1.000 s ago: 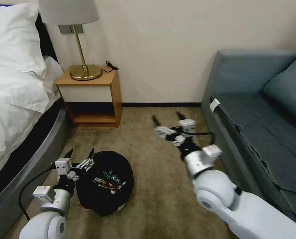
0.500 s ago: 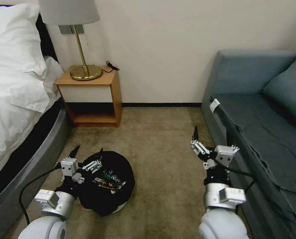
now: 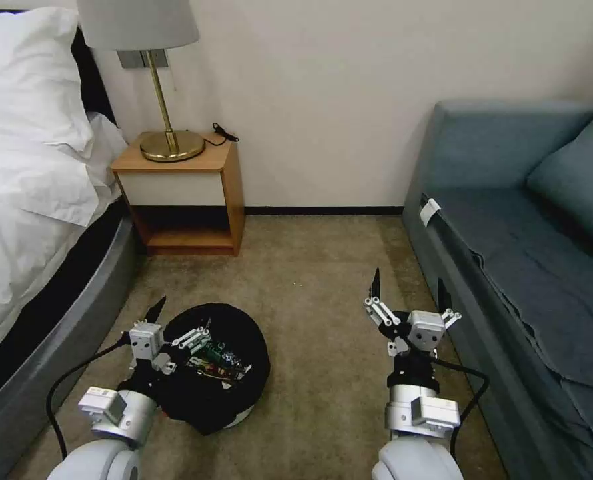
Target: Pick up the trash bin, then pick up the garbage on the floor and place it into the trash bin.
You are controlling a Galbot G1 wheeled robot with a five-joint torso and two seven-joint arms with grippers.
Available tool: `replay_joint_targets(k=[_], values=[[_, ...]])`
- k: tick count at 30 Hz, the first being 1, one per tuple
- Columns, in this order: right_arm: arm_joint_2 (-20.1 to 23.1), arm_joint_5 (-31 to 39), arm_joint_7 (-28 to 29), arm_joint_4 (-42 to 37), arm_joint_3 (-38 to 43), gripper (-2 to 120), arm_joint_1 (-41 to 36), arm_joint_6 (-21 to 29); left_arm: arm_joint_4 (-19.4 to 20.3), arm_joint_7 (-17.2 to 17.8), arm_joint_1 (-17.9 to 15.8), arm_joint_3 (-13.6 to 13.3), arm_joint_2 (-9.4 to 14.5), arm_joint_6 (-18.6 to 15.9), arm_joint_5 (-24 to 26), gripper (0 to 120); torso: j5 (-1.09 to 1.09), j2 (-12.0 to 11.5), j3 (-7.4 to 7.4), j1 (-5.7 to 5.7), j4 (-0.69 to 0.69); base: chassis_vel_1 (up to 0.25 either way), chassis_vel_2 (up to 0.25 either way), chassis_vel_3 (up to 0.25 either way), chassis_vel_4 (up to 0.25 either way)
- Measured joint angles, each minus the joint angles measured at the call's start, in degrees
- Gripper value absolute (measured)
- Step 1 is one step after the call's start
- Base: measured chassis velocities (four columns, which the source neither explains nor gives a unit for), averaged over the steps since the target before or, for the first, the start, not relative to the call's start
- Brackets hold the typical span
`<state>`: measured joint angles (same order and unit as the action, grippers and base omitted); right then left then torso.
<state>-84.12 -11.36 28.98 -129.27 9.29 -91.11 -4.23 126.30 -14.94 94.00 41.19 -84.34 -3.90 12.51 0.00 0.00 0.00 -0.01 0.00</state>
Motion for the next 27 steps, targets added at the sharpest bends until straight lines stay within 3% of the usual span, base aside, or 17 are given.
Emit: replay_joint_targets(k=[27], values=[[0.0, 0.2, 0.0, 0.1, -0.4, 100, 0.1, -0.1, 0.1, 0.4, -0.2, 0.4, 0.1, -0.2, 0.0, 100, 0.0, 0.0, 0.0, 0.01, 0.0, 0.0, 0.0, 0.0, 0.0]])
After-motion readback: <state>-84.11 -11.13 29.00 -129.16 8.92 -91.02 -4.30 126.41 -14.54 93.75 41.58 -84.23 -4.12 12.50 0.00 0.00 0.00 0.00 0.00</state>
